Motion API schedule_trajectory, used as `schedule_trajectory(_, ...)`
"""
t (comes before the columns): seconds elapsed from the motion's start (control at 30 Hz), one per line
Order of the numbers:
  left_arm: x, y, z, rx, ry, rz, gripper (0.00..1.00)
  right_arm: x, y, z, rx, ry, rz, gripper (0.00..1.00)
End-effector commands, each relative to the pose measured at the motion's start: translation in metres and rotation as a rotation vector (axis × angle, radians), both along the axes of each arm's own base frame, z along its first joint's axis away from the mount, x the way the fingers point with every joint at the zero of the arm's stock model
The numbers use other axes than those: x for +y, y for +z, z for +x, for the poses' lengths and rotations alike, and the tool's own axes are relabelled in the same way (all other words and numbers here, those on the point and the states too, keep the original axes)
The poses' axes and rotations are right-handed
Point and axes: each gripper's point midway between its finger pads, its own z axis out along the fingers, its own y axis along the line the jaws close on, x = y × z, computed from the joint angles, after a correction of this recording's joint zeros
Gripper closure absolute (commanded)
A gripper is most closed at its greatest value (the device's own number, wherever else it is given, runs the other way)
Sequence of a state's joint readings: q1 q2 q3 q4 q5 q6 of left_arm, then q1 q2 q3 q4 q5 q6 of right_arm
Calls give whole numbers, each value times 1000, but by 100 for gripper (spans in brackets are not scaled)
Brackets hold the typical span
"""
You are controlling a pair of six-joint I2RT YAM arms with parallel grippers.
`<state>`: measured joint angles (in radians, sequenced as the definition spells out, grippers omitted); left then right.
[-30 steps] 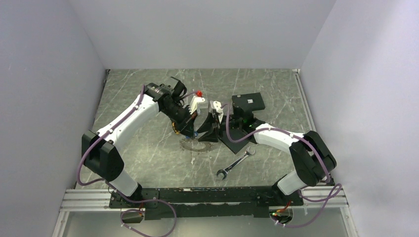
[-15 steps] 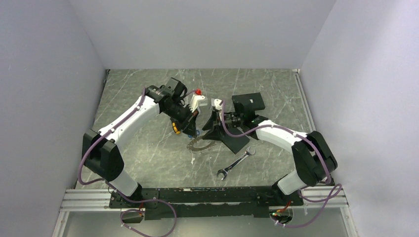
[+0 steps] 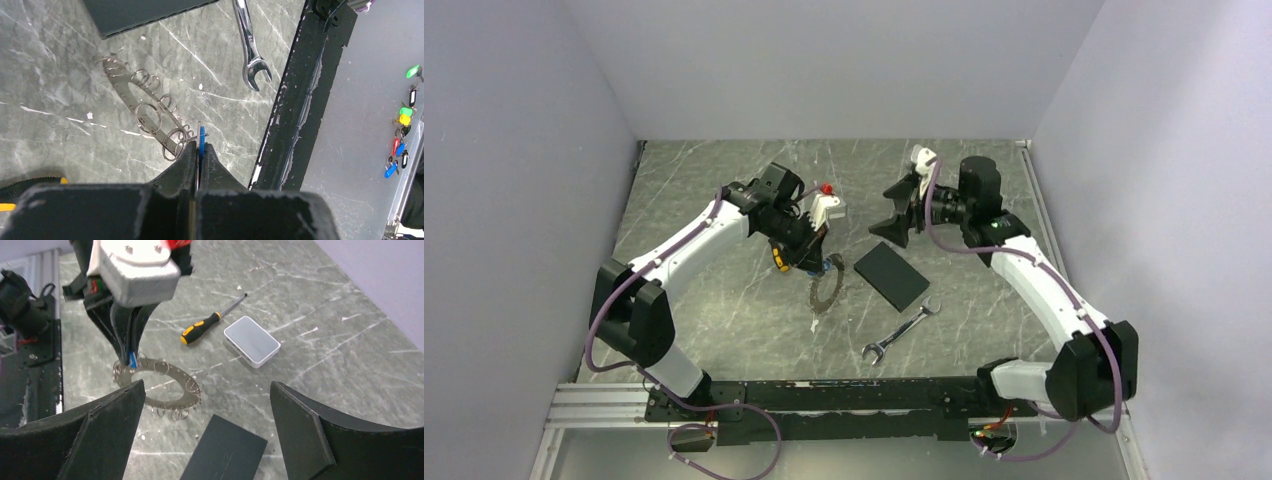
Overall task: Remove the keys from the keyring
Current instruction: Remove the key from the keyring.
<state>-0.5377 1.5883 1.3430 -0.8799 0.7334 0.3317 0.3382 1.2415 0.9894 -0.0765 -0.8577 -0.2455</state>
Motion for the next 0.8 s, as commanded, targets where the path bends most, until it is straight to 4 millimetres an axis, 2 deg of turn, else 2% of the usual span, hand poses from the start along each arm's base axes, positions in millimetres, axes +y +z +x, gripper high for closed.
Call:
schedule_trajectory(0.0, -11, 29, -1, -63, -76, -102, 100, 12, 22, 3, 83, 120, 62, 0)
schedule_trajectory(0.07, -12, 36, -3, -69, -95, -119, 100, 20, 20, -10, 100, 180, 66, 1)
schedule_trajectory(0.13, -10, 42, -6, -78, -112, -122, 100, 27, 17, -26, 8, 199, 74, 3)
schedule_trajectory(0.2, -10, 46, -7, -88, -125, -123, 100, 34, 3, -41, 4, 245, 77, 10)
schedule_trajectory(0.23, -10, 49, -7, -90, -129, -128, 100, 35, -10, -44, 23, 247, 74, 14)
schedule_trajectory(0.33, -9, 51, -11, -91, -150, -137, 100, 40, -26, -49, -5, 263, 77, 17)
schedule_trajectory(0.5, -13, 55, -18, -61, -186, -173, 100, 65, -44, -73, -100, 370, 63, 23)
schedule_trajectory(0.63, -16, 60, -29, -13, -248, -220, 100, 79, -53, -82, -164, 429, 67, 24)
schedule_trajectory(0.77, -17, 62, -33, -6, -285, -244, 100, 84, -57, -82, -194, 470, 59, 33)
